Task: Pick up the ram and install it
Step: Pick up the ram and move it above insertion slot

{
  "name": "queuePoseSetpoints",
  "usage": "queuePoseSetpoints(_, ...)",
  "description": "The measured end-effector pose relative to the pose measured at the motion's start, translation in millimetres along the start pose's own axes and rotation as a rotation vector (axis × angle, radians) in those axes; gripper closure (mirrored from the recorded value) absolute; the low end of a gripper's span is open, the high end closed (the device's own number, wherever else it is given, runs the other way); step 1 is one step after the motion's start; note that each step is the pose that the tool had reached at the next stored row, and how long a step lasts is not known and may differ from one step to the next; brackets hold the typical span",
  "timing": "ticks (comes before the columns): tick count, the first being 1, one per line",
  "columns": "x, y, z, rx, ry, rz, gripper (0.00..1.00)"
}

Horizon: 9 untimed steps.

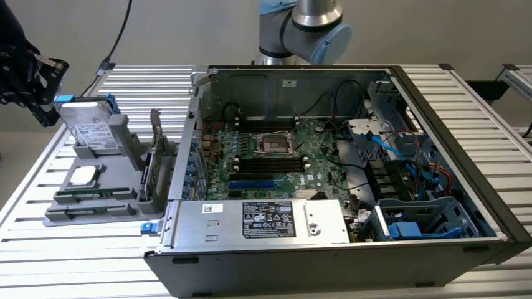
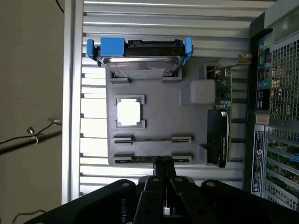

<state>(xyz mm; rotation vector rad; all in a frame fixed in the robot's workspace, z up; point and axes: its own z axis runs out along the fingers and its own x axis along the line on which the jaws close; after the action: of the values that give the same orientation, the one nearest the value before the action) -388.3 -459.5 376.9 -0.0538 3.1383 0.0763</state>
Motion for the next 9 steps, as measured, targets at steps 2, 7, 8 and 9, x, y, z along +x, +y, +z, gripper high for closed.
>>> queuePoseSetpoints(2, 0.0, 0.0, 0.2, -0.0007, 0.0017, -0.035, 0.90)
queuePoseSetpoints(7, 0.0, 0.0, 0.6, -0.0029, 0.0061, -0.127, 0.90)
queuePoseSetpoints(8, 0.0, 0.0, 0.6, -0.0033, 0.0069, -0.145, 0.90)
queuePoseSetpoints(9, 0.0, 0.0, 0.7, -0.0037, 0.0078, -0.164, 0.90)
